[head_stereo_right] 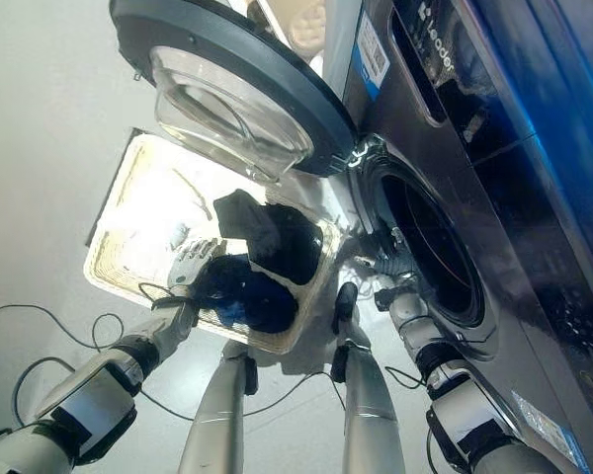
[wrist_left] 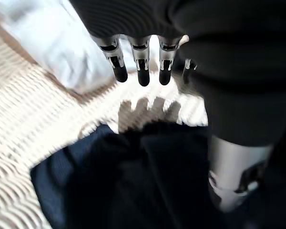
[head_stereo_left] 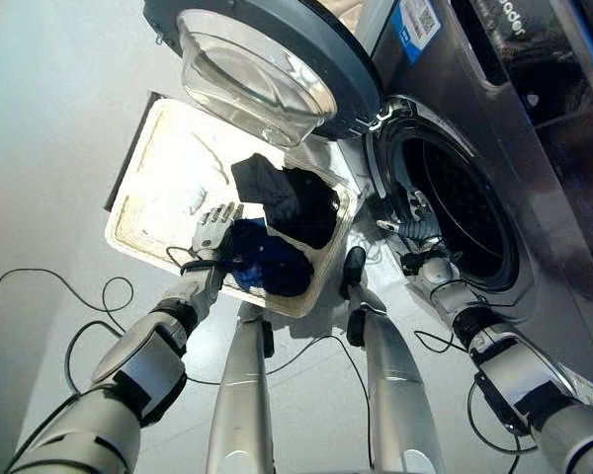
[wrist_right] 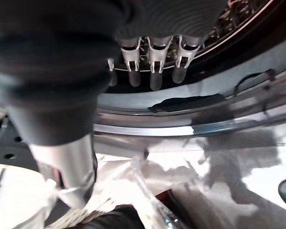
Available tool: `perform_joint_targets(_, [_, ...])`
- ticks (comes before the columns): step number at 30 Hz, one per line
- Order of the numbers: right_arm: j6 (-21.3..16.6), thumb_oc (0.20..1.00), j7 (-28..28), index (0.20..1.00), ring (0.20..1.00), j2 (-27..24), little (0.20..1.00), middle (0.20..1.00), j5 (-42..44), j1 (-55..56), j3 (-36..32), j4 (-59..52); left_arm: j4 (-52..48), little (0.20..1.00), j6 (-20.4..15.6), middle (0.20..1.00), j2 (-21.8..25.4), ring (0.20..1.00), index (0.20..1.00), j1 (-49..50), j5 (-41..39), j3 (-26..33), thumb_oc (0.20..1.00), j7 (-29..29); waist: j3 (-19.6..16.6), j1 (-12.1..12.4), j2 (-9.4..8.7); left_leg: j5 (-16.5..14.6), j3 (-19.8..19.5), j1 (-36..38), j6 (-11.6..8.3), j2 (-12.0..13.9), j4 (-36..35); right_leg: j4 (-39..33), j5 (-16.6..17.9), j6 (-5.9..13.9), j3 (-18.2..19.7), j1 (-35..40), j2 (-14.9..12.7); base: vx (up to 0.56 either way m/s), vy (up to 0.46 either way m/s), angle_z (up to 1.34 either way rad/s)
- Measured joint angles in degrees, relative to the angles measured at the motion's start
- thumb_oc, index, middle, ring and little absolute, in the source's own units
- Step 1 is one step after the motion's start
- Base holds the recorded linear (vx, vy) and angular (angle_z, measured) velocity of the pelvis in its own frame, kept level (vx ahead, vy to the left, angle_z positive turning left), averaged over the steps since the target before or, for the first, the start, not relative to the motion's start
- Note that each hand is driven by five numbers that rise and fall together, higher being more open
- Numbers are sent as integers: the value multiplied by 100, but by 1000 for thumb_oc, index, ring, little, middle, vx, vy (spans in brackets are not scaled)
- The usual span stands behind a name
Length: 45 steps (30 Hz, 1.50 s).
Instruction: Put the clothes into the washing machine.
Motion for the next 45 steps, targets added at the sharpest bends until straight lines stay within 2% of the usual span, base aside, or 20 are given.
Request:
perform_joint_targets(12, [2, 1000, 20, 1000, 1000, 31, 1000, 1000, -3, -137, 92, 18, -72, 1000, 360, 1000, 64, 1000, 1000, -406, 187, -493, 1000, -1501, -4, -64, -5, 19, 134, 32, 27, 10, -117, -113, 26, -40, -36, 33, -9, 17, -9, 1])
perform_joint_targets(18, [6, 1000, 18, 1000, 1000, 44, 1000, 1000, -5, -97, 89, 120, -222, 1000, 674, 1000, 53, 1000, 1000, -451, 647, -633, 1000, -1884, -7, -67, -7, 105, 107, 24, 19, 7, -239, -138, -1, 5, -44, -1, -2, 6, -3, 0])
perform_joint_targets(26, [7, 1000, -11, 1000, 1000, 41, 1000, 1000, -5, -121, 90, 120, -391, 1000, 1020, 1000, 49, 1000, 1000, -756, 885, -704, 1000, -2020, -19, -58, -6, 170, 100, -50, 7, 19, -432, -229, 24, -26, -103, -100, 14, 6, -7, 2])
perform_joint_targets(28, [7, 1000, -17, 1000, 1000, 37, 1000, 1000, -5, -161, 86, 121, -374, 1000, 1062, 1000, 41, 1000, 1000, -796, 706, -682, 1000, -1859, -19, -92, -6, 170, 111, -79, 9, 19, -431, -249, 25, -28, -118, -105, 10, 7, 4, 4])
perform_joint_targets(30, [7, 1000, -18, 1000, 1000, 40, 1000, 1000, -5, -172, 88, 120, -270, 1000, 984, 1000, 0, 1000, 1000, -720, 255, -609, 1000, -1380, -19, -93, -6, 170, 156, -77, 11, 21, -431, -250, 25, -28, -118, -102, -4, 0, 0, 0])
perform_joint_targets(32, [6, 1000, -18, 1000, 1000, 30, 1000, 1000, -3, -184, 85, 123, -179, 1000, 789, 1000, -26, 1000, 1000, -591, -112, -246, 1000, -850, -18, -55, -6, 172, 164, -75, 14, 24, -428, -249, 25, -29, -119, -99, -19, 0, 0, 0])
perform_joint_targets(34, [6, 1000, -16, 1000, 1000, 30, 1000, 1000, -2, -179, 86, 124, -53, 1000, 634, 1000, -24, 1000, 1000, -501, -268, -176, 1000, -503, -18, -47, -6, 179, 164, -67, 22, 24, -419, -243, 26, -31, -123, -81, -21, 2, 8, 2])
perform_joint_targets(35, [5, 1000, -16, 1000, 1000, 34, 1000, 1000, 0, -168, 87, 118, -36, 1000, 435, 1000, -8, 1000, 1000, -348, -353, 126, 1000, -187, -18, -42, -7, 184, 163, -54, 29, 19, -407, -213, 26, -31, -126, -71, -33, 0, 10, 3])
perform_joint_targets(42, [4, 1000, -26, 1000, 1000, 32, 1000, 1000, 0, 217, 53, 13, -271, 1000, -75, 1000, 122, 1000, 1000, 443, -496, 927, 1000, 759, -19, -24, -7, 264, 154, 219, 71, -53, -474, -131, -3, 13, -140, 158, -93, 0, 16, 5])
perform_joint_targets(45, [8, 1000, -33, 1000, 1000, 27, 1000, 1000, -3, 508, -44, -78, -556, 1000, -287, 1000, 198, 1000, 1000, 776, -486, 1101, 1000, 1028, -19, 121, -5, 314, 137, 241, 67, -53, -517, -129, -21, 37, -144, 168, -92, 0, 25, 2])
